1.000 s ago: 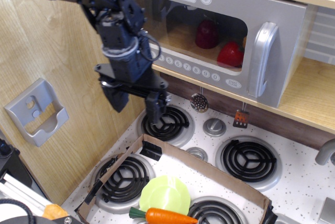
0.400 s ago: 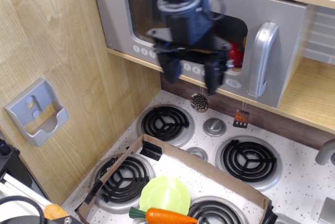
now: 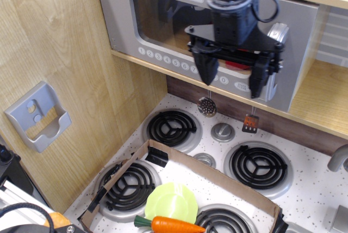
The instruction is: Open microwave
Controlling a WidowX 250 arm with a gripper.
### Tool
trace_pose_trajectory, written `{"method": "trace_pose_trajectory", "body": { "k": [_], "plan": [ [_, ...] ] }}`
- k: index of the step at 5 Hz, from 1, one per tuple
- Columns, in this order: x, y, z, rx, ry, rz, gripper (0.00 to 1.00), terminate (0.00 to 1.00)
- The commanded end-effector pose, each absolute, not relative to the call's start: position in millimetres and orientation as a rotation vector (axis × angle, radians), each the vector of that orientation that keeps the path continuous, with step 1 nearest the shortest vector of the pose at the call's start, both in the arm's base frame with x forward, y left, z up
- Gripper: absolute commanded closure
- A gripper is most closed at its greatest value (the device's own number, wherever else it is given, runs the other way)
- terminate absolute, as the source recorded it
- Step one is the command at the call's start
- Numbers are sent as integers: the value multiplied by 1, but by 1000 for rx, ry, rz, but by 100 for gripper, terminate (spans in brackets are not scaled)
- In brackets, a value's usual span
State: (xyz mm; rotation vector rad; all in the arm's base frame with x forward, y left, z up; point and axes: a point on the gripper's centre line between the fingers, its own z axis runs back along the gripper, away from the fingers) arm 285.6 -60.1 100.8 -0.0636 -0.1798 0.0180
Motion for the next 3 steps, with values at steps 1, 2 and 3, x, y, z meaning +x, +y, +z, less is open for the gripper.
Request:
{"method": "trace_pose_trajectory", "body": {
  "k": [1, 2, 3],
  "plan": [
    [306, -73, 109, -64, -271, 8, 0, 0],
    [317, -72, 110, -49, -267, -8, 0, 0],
    [328, -71, 114, -45, -270, -5, 0, 0]
  ]
}}
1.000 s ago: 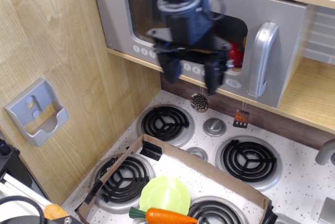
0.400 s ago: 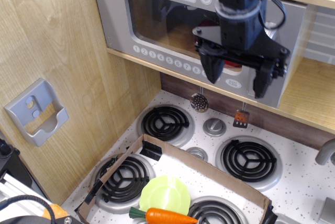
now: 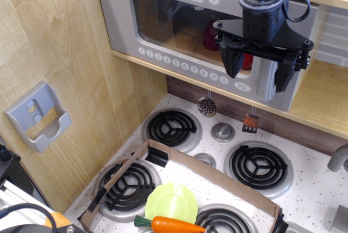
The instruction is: Open microwave
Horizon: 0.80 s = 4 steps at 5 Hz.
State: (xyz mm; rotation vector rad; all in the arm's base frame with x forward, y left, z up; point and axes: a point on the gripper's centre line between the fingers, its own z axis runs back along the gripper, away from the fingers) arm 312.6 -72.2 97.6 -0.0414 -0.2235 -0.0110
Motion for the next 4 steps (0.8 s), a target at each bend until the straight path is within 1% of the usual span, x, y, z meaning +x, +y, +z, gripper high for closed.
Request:
{"method": "trace_pose_trajectory", "body": {
  "k": [1, 2, 3, 4],
  "plan": [
    [333, -72, 118, -51, -280, 0, 0, 0],
    [335, -74, 121, -33, -326, 12, 0, 0],
    [334, -72, 118, -29, -358, 41, 100, 0],
    [331, -72, 113, -25, -358, 74, 100, 0]
  ]
}}
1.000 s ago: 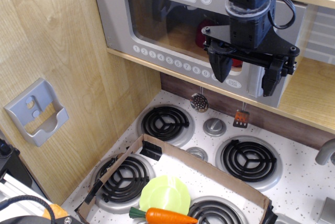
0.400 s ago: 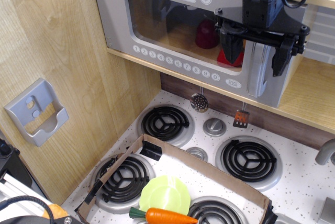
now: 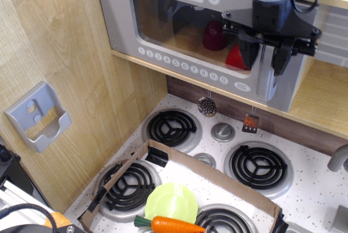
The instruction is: Open microwave
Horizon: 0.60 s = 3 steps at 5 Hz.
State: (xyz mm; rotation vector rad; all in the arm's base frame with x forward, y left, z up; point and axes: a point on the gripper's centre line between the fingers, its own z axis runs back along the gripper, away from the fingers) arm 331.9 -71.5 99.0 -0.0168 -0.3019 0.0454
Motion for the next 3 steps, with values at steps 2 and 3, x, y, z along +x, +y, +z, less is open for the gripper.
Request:
{"method": "trace_pose_trajectory", "body": {
  "k": [2, 3],
  "plan": [
    [301, -62, 99, -3, -324, 161, 100, 0],
    [275, -58, 92, -8, -287, 244, 100, 0]
  ]
}}
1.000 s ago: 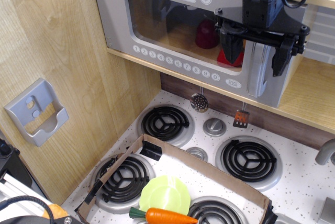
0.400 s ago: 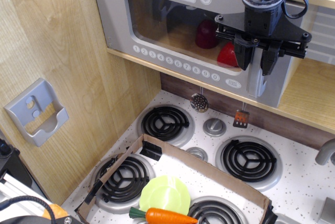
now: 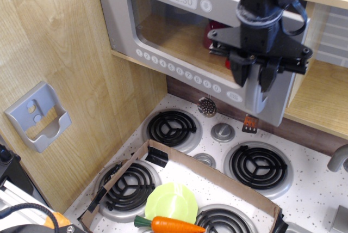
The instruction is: Open microwave
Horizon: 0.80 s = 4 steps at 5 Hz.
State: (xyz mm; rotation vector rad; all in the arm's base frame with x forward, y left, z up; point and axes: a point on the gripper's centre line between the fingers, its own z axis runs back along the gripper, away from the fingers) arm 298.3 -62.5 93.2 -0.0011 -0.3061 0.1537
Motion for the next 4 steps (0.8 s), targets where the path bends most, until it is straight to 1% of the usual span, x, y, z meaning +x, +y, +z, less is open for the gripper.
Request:
{"method": "trace_pose_trajectory", "body": {
  "k": [1, 2, 3, 4],
  "plan": [
    [246, -64, 85, 35, -297, 342, 0, 0],
    [219, -82, 76, 14, -307, 428, 0, 0],
    [204, -99, 67, -12, -288, 445, 0, 0],
    [206, -112, 65, -31, -249, 326, 0, 0]
  ]
}}
